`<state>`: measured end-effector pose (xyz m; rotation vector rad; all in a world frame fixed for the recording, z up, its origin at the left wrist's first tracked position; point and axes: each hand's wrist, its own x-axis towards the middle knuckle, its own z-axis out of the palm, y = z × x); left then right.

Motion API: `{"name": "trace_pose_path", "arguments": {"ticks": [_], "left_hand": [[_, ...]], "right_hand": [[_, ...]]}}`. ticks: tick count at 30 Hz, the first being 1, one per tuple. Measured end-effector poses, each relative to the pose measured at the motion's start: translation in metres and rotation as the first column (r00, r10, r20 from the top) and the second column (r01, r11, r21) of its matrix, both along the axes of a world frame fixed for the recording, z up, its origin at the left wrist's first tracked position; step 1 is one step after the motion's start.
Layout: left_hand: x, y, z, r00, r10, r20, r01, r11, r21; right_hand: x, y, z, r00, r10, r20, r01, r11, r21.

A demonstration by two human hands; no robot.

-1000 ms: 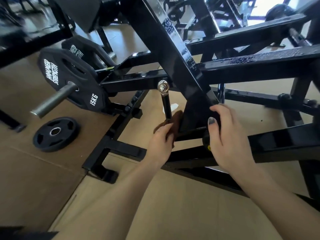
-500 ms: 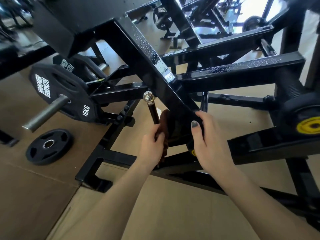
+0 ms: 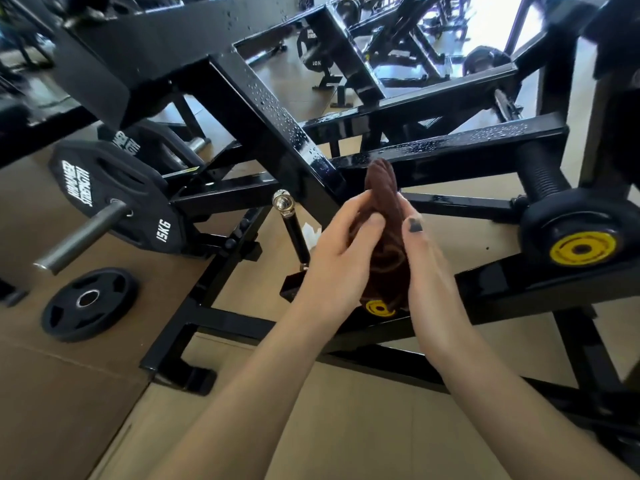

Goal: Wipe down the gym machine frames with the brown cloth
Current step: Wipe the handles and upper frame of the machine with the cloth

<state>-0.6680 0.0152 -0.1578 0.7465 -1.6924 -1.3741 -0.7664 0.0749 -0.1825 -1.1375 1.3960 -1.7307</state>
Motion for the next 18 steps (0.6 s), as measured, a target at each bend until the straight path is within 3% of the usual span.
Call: {"name": "trace_pose_path", "arguments": {"ticks": [3,6,8,10,12,14,16,18], "left_hand": [[-0.014,0.005,-0.002,0.982,-0.164,-0.096,0.185,0.936,0.300],[-0.015,0.005,0.002,0.981,-0.195,0.003,0.190,0.958,0.214],[-0.006,0.000,0.008,0.994,-0.025,0.103,0.026,1.000,-0.008],[0.009,-0.011,0.009,0.969,0.236,0.068,-0.216,0.951,-0.222],[0.026,-0.027,0.011,0.892,0.453,0.001,-0.441,0.870,-0.220],[0.039,-0.042,0.010,0.844,0.536,0.032,-0.527,0.839,-0.136],[0.042,-0.050,0.007,0.877,0.470,0.102,-0.473,0.881,0.011],[0.037,-0.053,0.003,0.917,0.386,0.102,-0.395,0.914,0.089]], "right_hand": [[-0.006,-0.009,-0.002,0.996,-0.068,0.059,0.068,0.998,0.002],[-0.009,-0.020,-0.002,0.990,-0.139,0.039,0.139,0.990,0.004],[-0.009,-0.028,-0.001,0.984,-0.179,-0.024,0.179,0.984,-0.006],[-0.013,-0.037,-0.003,0.969,-0.238,-0.060,0.238,0.971,-0.005],[-0.018,-0.044,-0.004,0.956,-0.289,-0.057,0.290,0.957,0.005],[-0.019,-0.052,-0.006,0.925,-0.324,-0.199,0.331,0.944,0.003],[-0.012,-0.062,-0.010,0.832,-0.299,-0.468,0.341,0.940,0.006],[-0.001,-0.070,-0.015,0.724,-0.289,-0.627,0.368,0.930,-0.003]]}}
